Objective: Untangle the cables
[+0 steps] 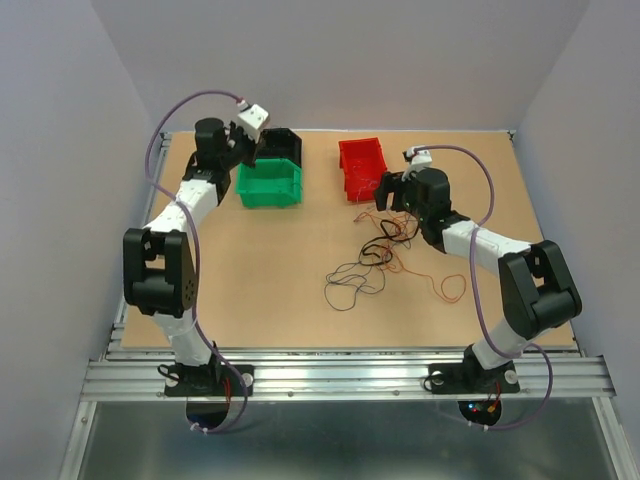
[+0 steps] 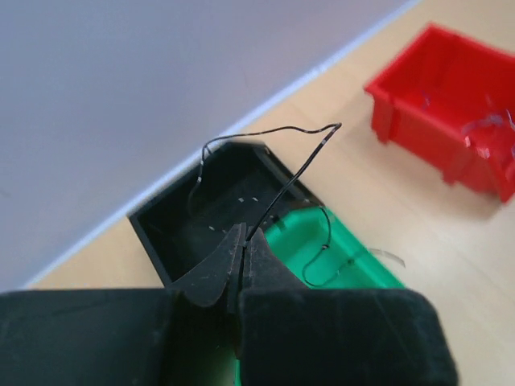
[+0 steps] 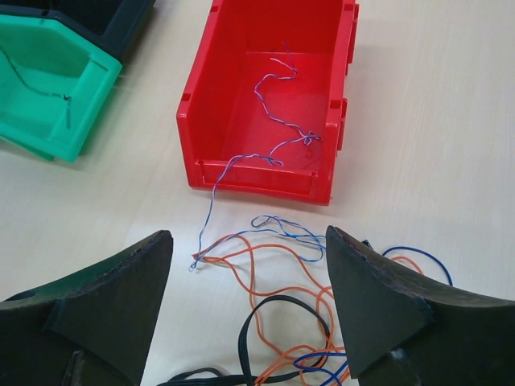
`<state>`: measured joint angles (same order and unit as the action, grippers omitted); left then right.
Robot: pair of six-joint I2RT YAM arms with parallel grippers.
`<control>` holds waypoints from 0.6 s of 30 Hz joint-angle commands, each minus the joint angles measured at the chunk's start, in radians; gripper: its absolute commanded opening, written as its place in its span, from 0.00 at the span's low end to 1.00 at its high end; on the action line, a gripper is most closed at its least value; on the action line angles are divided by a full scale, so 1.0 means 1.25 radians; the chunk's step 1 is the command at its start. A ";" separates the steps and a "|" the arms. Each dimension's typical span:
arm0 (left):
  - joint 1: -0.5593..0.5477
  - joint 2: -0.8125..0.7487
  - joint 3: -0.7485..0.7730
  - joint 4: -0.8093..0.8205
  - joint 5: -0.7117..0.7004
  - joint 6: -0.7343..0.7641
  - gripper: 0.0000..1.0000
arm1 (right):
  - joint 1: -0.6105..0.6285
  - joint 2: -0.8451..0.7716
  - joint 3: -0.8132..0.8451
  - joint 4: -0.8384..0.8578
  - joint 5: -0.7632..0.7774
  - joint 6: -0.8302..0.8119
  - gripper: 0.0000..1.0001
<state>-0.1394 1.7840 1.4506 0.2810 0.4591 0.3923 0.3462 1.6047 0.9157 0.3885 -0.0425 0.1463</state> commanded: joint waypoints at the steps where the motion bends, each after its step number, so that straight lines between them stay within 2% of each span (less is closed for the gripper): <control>1: 0.030 -0.136 -0.173 0.142 0.133 0.053 0.00 | -0.003 -0.025 -0.011 0.050 0.002 -0.009 0.81; 2: 0.038 -0.152 -0.242 0.159 0.148 0.070 0.00 | -0.003 -0.021 -0.007 0.050 -0.002 -0.007 0.81; 6: 0.043 -0.206 -0.361 0.158 0.157 0.170 0.00 | -0.003 -0.010 0.000 0.050 -0.017 0.002 0.81; 13: 0.066 -0.256 -0.471 0.136 0.181 0.235 0.00 | -0.003 -0.009 0.001 0.050 -0.027 0.013 0.81; 15: 0.066 -0.250 -0.473 0.135 0.157 0.223 0.00 | -0.002 -0.007 0.001 0.050 -0.030 0.014 0.81; 17: 0.069 -0.203 -0.416 0.087 0.104 0.211 0.00 | -0.003 -0.006 0.003 0.050 -0.036 0.017 0.81; 18: 0.072 -0.178 -0.340 0.008 0.093 0.209 0.00 | -0.003 -0.005 0.004 0.050 -0.038 0.018 0.81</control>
<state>-0.0593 1.5177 0.8818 0.3855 0.6312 0.6411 0.3462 1.6047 0.9157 0.3969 -0.0692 0.1585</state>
